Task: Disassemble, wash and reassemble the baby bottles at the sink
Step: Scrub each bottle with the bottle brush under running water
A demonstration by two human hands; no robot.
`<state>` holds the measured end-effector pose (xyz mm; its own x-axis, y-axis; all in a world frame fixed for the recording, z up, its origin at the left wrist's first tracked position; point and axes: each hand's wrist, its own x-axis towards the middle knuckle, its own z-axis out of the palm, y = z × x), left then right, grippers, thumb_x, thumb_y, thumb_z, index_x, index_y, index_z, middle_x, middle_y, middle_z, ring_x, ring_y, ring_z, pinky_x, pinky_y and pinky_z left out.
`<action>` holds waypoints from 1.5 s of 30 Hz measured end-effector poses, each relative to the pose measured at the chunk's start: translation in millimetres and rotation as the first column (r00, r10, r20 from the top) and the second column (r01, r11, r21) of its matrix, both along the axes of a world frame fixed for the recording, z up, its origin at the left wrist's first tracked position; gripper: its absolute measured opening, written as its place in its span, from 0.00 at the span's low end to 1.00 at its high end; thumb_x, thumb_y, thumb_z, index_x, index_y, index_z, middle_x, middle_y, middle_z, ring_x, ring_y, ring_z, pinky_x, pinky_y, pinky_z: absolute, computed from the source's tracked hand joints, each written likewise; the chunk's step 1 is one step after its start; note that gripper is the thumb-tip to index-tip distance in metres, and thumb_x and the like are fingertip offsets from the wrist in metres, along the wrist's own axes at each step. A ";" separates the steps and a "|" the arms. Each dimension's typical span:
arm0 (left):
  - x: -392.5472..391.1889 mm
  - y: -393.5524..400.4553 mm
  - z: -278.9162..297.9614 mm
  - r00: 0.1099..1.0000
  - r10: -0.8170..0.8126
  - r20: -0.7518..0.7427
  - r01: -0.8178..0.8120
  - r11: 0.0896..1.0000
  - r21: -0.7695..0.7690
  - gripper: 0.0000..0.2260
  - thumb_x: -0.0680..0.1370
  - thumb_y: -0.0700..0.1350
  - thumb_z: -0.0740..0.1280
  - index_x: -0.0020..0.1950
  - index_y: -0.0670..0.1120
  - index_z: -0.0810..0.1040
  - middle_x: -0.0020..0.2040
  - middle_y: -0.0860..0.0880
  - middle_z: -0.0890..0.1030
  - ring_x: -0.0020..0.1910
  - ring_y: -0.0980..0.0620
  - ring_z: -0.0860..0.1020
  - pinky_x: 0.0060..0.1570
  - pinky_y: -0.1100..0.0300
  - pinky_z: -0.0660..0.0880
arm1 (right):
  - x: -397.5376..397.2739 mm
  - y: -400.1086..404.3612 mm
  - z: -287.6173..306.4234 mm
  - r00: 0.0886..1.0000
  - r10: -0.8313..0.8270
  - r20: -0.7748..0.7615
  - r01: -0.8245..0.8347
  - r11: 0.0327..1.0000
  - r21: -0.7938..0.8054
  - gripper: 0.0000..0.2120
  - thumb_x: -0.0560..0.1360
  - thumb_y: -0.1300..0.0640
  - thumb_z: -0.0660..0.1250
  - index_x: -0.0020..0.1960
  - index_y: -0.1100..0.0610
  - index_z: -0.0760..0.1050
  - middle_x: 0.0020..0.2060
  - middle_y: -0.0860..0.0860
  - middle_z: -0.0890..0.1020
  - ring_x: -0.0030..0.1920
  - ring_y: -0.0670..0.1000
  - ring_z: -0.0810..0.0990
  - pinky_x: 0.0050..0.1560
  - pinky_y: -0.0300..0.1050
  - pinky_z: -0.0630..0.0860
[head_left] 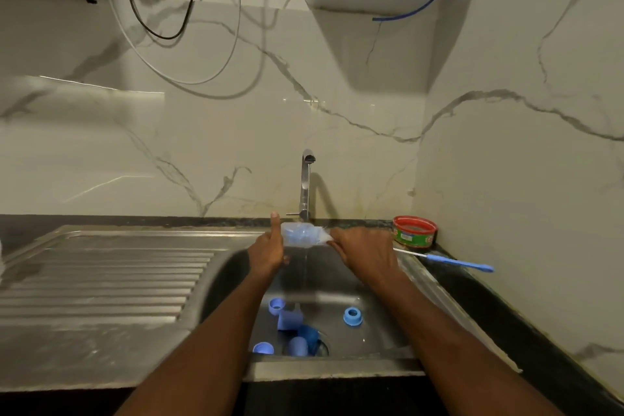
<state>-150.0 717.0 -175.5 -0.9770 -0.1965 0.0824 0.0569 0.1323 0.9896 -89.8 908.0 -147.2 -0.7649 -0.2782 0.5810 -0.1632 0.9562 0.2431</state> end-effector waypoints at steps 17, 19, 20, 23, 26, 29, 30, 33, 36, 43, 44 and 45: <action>-11.5 -6.0 -4.0 0.997 -0.069 0.020 0.066 0.990 0.122 0.36 0.76 0.72 0.57 0.64 0.42 0.76 0.59 0.38 0.80 0.52 0.43 0.80 0.53 0.50 0.80 | -0.1 2.4 3.3 0.977 0.101 0.186 -0.059 0.974 -0.218 0.16 0.83 0.44 0.60 0.66 0.49 0.78 0.58 0.51 0.82 0.58 0.51 0.81 0.54 0.42 0.69; -9.6 -9.4 -6.3 0.994 -0.105 0.007 0.105 0.994 -0.019 0.32 0.76 0.69 0.62 0.62 0.42 0.78 0.57 0.39 0.81 0.52 0.45 0.81 0.56 0.49 0.79 | 4.0 -2.2 5.1 0.986 0.039 0.161 -0.019 0.992 -0.126 0.15 0.84 0.43 0.56 0.60 0.48 0.78 0.52 0.52 0.83 0.52 0.54 0.82 0.50 0.49 0.73; -9.0 -10.1 -7.6 0.992 -0.127 -0.023 0.126 0.991 -0.033 0.30 0.75 0.68 0.64 0.62 0.43 0.78 0.57 0.41 0.81 0.52 0.46 0.81 0.59 0.48 0.79 | 6.5 -1.0 4.6 0.992 0.022 0.121 -0.009 0.994 -0.113 0.15 0.84 0.42 0.55 0.55 0.47 0.77 0.46 0.51 0.83 0.47 0.54 0.82 0.45 0.51 0.75; -3.2 -9.0 -7.7 0.948 -0.239 -0.211 0.231 0.971 -0.063 0.22 0.76 0.60 0.70 0.66 0.51 0.78 0.61 0.48 0.82 0.59 0.47 0.81 0.60 0.52 0.79 | 8.7 9.2 -0.7 0.984 0.024 0.176 0.022 0.967 -0.254 0.14 0.83 0.42 0.58 0.56 0.46 0.80 0.46 0.48 0.84 0.46 0.50 0.81 0.48 0.46 0.76; -1.1 -9.1 -7.0 0.884 -0.377 -0.279 0.332 0.923 -0.194 0.25 0.79 0.43 0.72 0.75 0.54 0.71 0.70 0.53 0.76 0.66 0.53 0.76 0.59 0.62 0.77 | 5.1 20.2 -2.2 0.967 -0.001 0.255 0.070 0.963 -0.260 0.15 0.83 0.42 0.60 0.60 0.46 0.81 0.51 0.47 0.84 0.49 0.47 0.80 0.51 0.42 0.73; 0.8 -9.9 -9.7 0.903 -0.298 -0.310 0.192 0.925 -0.328 0.34 0.77 0.45 0.74 0.79 0.55 0.64 0.72 0.51 0.73 0.70 0.50 0.73 0.65 0.56 0.74 | 6.9 20.5 4.8 0.971 -0.014 0.238 0.069 0.972 -0.226 0.16 0.82 0.41 0.61 0.62 0.46 0.81 0.53 0.48 0.84 0.52 0.49 0.81 0.52 0.43 0.74; -0.8 -10.5 -12.2 0.891 -0.282 -0.355 0.086 0.874 -0.479 0.37 0.76 0.48 0.75 0.80 0.57 0.60 0.75 0.51 0.71 0.72 0.49 0.71 0.69 0.52 0.71 | 5.6 17.8 7.3 0.971 -0.003 0.239 0.064 0.967 -0.245 0.17 0.81 0.39 0.61 0.62 0.45 0.81 0.53 0.48 0.85 0.52 0.49 0.81 0.54 0.44 0.76; 0.3 -9.7 -17.9 0.865 -0.415 -0.281 -0.038 0.505 -0.862 0.47 0.73 0.54 0.76 0.81 0.64 0.47 0.83 0.51 0.54 0.81 0.47 0.53 0.77 0.38 0.55 | 2.2 8.1 8.9 0.962 -0.007 0.273 0.041 0.992 -0.119 0.18 0.81 0.39 0.61 0.64 0.46 0.80 0.60 0.51 0.82 0.57 0.52 0.81 0.61 0.49 0.76; 4.5 1.2 -24.8 0.862 -0.477 -0.171 0.014 0.361 -0.933 0.40 0.73 0.50 0.77 0.79 0.59 0.59 0.78 0.50 0.66 0.76 0.48 0.64 0.75 0.45 0.62 | -3.1 -6.4 0.5 0.931 0.016 0.366 0.021 0.995 -0.097 0.26 0.82 0.44 0.63 0.77 0.51 0.68 0.77 0.57 0.66 0.75 0.59 0.67 0.76 0.53 0.62; -1.3 -8.5 -18.3 0.883 -0.341 -0.324 -0.185 0.383 -0.905 0.26 0.73 0.54 0.76 0.67 0.53 0.73 0.65 0.50 0.76 0.63 0.52 0.74 0.65 0.55 0.71 | -9.4 -21.6 -12.9 0.959 -0.055 0.278 0.046 0.998 0.041 0.11 0.83 0.54 0.60 0.65 0.52 0.73 0.55 0.55 0.81 0.51 0.56 0.81 0.45 0.49 0.75; -1.5 -8.6 -18.9 0.860 -0.353 -0.367 -0.227 0.380 -0.897 0.25 0.72 0.56 0.76 0.66 0.53 0.73 0.64 0.50 0.75 0.62 0.52 0.73 0.64 0.56 0.71 | -4.7 -19.9 -14.0 0.950 -0.039 0.310 0.036 0.999 0.017 0.11 0.84 0.52 0.59 0.65 0.52 0.73 0.55 0.56 0.81 0.52 0.57 0.81 0.49 0.52 0.77; -2.5 -7.5 -20.6 0.844 -0.375 -0.384 -0.231 0.392 -0.891 0.26 0.72 0.56 0.76 0.66 0.53 0.72 0.64 0.51 0.74 0.61 0.52 0.72 0.63 0.55 0.70 | 0.7 -15.7 -10.3 0.943 -0.104 0.316 0.107 0.994 0.008 0.13 0.84 0.52 0.60 0.66 0.54 0.73 0.58 0.56 0.81 0.56 0.57 0.80 0.56 0.53 0.76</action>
<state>-152.6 709.4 -196.1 -0.7392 0.3588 0.5700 0.4969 0.8618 0.1020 -89.1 892.4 -157.5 -0.9340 -0.1815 0.3077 -0.1278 0.9741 0.1865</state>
